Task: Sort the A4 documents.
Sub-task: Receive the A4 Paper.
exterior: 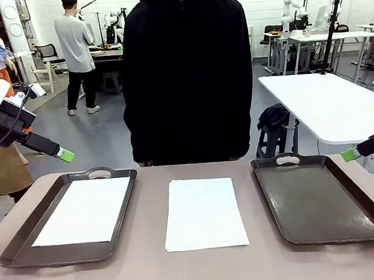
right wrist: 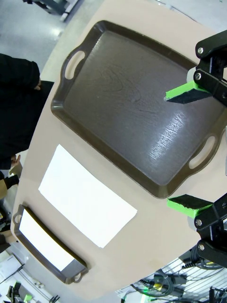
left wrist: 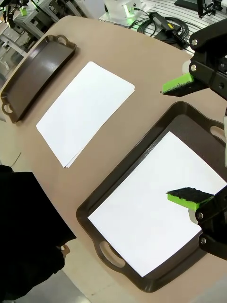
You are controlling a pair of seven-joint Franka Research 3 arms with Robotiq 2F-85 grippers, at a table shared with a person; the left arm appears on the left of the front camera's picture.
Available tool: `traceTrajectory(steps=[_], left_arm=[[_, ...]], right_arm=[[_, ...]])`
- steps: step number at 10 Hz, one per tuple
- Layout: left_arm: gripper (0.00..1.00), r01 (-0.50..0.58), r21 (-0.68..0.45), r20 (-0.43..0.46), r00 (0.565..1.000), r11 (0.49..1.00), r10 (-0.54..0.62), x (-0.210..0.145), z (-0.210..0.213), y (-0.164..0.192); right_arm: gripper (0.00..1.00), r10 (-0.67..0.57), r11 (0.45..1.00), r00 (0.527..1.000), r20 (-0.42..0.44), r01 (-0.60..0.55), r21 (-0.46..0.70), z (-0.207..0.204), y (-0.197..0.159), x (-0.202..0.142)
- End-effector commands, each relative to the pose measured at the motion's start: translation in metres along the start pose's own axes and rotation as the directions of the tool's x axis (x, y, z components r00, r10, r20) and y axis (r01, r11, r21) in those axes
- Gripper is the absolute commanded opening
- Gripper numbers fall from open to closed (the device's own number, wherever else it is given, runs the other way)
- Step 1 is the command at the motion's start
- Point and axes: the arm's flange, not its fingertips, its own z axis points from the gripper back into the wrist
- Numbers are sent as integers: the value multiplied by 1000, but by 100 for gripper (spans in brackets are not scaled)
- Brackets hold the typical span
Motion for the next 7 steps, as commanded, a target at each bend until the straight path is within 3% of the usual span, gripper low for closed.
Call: traceTrajectory(steps=[1,7], left_arm=[[100,0,2,3,1000,1000,0,-1,2,0],[100,0,2,3,1000,1000,0,-1,2,0]], right_arm=[[100,-3,1000,1000,8,2,17,-2,-1,-1],[100,-3,1000,1000,8,2,17,-2,-1,-1]])
